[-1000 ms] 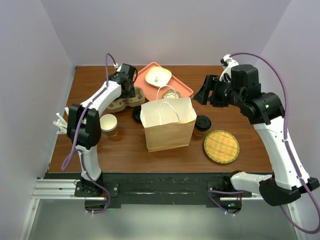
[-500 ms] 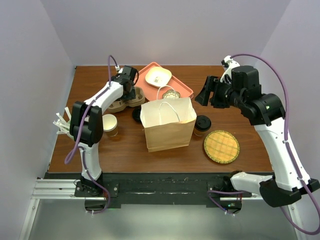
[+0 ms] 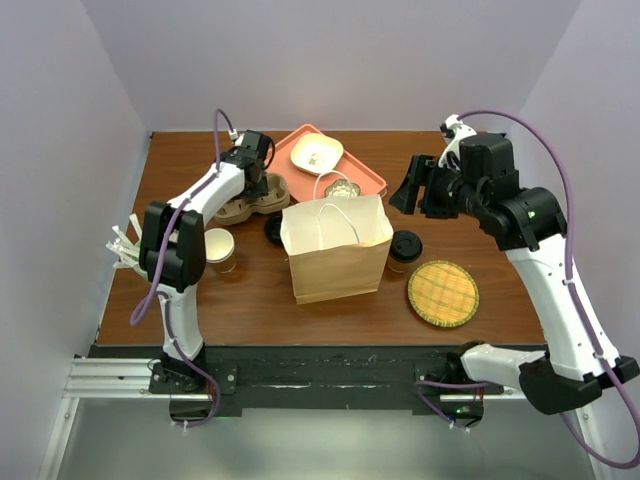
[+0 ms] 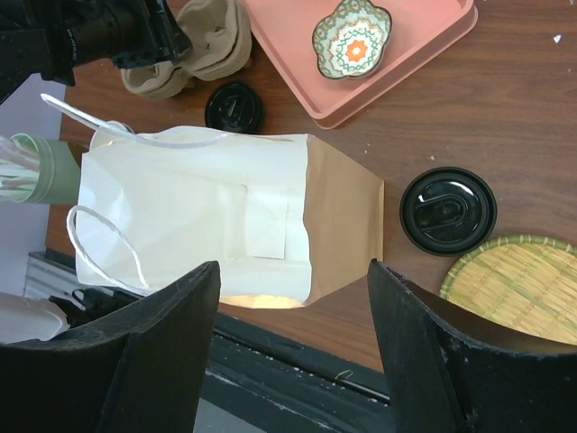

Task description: Pack the takeout coffee

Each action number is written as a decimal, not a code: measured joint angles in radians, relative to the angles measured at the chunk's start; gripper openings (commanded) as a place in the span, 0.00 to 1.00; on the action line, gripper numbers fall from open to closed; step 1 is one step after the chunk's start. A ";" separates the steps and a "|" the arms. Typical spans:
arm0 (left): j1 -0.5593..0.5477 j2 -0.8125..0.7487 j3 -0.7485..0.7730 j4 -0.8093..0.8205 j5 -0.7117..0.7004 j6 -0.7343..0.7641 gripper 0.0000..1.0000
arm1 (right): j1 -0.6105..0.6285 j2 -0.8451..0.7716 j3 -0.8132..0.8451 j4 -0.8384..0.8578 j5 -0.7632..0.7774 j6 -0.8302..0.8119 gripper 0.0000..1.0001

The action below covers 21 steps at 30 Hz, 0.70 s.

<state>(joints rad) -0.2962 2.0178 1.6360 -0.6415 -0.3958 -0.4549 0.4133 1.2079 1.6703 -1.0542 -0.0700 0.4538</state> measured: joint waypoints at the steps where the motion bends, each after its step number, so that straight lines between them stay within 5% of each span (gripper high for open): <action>1: 0.000 0.000 0.000 0.001 0.000 0.002 0.54 | 0.000 0.000 -0.004 0.000 0.000 0.001 0.71; 21: 0.008 0.013 0.000 0.028 0.015 0.021 0.55 | 0.000 -0.011 -0.037 0.002 -0.001 0.022 0.71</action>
<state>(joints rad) -0.2878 2.0312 1.6360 -0.6132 -0.3809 -0.4335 0.4133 1.1969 1.6329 -1.0527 -0.0708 0.4755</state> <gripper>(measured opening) 0.562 0.705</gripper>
